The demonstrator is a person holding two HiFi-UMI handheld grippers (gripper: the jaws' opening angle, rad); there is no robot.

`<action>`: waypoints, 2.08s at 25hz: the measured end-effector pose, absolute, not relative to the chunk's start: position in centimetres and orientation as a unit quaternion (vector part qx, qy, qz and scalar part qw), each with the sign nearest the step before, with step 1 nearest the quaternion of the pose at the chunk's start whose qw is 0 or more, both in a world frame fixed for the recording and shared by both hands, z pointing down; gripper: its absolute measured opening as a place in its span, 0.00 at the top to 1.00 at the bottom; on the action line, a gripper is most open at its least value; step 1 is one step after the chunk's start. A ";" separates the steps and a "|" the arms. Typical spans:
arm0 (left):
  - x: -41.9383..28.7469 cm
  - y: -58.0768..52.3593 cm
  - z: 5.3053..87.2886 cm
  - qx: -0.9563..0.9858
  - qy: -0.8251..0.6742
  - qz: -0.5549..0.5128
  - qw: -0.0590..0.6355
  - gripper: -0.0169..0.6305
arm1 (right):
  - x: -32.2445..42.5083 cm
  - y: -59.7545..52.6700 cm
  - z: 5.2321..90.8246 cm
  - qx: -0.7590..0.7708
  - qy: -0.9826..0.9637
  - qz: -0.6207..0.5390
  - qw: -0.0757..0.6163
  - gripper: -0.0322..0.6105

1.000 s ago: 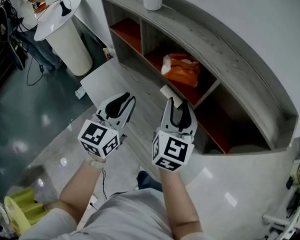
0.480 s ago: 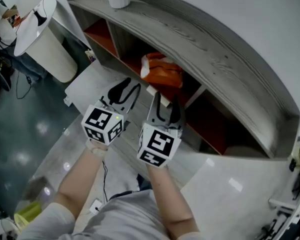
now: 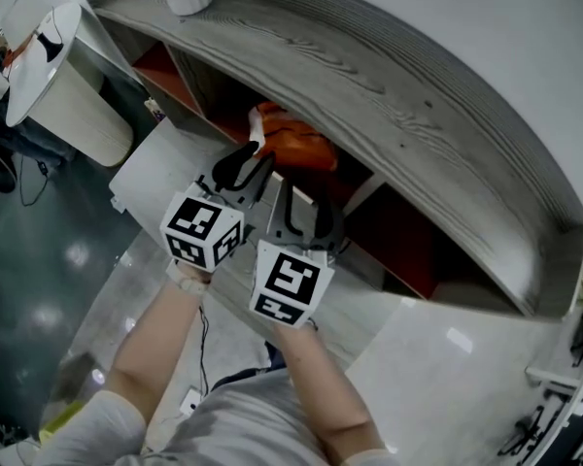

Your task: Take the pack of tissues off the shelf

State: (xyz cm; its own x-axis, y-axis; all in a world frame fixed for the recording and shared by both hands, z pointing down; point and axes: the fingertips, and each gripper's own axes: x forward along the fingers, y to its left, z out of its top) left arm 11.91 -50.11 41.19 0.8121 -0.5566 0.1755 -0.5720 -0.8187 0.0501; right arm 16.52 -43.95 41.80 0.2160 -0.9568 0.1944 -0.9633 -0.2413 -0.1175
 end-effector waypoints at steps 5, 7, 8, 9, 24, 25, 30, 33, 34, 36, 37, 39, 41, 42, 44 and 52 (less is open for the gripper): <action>11.9 -50.5 42.4 0.950 -0.292 0.091 0.066 0.90 | 16.6 -43.9 42.3 0.781 -0.614 0.117 0.020 0.67; 11.5 -50.4 42.6 0.949 -0.296 0.093 0.064 0.93 | 16.6 -43.9 42.3 0.780 -0.615 0.115 0.022 0.67; 11.2 -50.3 42.6 0.948 -0.298 0.093 0.063 0.93 | 16.6 -43.8 42.2 0.780 -0.615 0.114 0.021 0.67; 11.0 -50.2 42.5 0.947 -0.300 0.093 0.062 0.94 | 16.6 -43.8 42.2 0.780 -0.615 0.113 0.020 0.67; 4.1 -45.7 41.1 0.936 -0.340 0.075 0.050 0.95 | 13.4 -42.4 42.0 0.740 -0.664 0.111 0.011 0.64; 3.6 -45.3 41.2 0.935 -0.342 0.075 0.050 0.95 | 12.9 -42.3 42.1 0.733 -0.671 0.111 0.010 0.64; 0.9 -42.6 40.9 0.926 -0.368 0.070 0.052 0.95 | 10.3 -41.0 41.9 0.703 -0.704 0.101 0.007 0.68; -1.5 -40.8 40.3 0.917 -0.389 0.065 0.051 0.95 | 8.4 -39.5 41.3 0.688 -0.719 0.092 0.011 0.82; -2.2 -40.1 40.1 0.915 -0.396 0.063 0.050 0.95 | 7.7 -38.9 41.1 0.682 -0.726 0.090 0.012 0.84; -3.7 -38.4 39.6 0.908 -0.412 0.061 0.047 0.95 | 6.2 -37.5 40.6 0.664 -0.742 0.091 0.015 0.86; -4.5 -37.4 39.3 0.904 -0.421 0.060 0.045 0.95 | 5.3 -36.7 40.4 0.655 -0.750 0.089 0.018 0.86; -6.5 -35.0 38.7 0.895 -0.440 0.057 0.043 0.95 | 3.3 -34.5 39.9 0.638 -0.765 0.084 0.025 0.88; -8.3 -32.7 38.4 0.886 -0.458 0.058 0.042 0.95 | 1.4 -32.5 39.8 0.620 -0.780 0.080 0.031 0.88; -8.9 -32.0 38.5 0.882 -0.466 0.059 0.042 0.95 | 0.8 -32.0 40.0 0.611 -0.787 0.080 0.034 0.88; -9.8 -30.9 39.0 0.872 -0.484 0.061 0.042 0.95 | -0.1 -31.4 40.5 0.592 -0.801 0.081 0.039 0.89; -16.8 -21.0 39.1 0.827 -0.558 0.052 0.057 0.95 | -7.5 -23.7 40.0 0.512 -0.855 0.066 0.055 0.89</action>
State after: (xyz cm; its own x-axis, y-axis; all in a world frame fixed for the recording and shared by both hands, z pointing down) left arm -16.83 -21.00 39.14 0.3729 -0.9156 0.1500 -0.9276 -0.3717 0.0371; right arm -7.54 -23.67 40.04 -0.4701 -0.8676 0.1623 -0.8822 0.4675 -0.0562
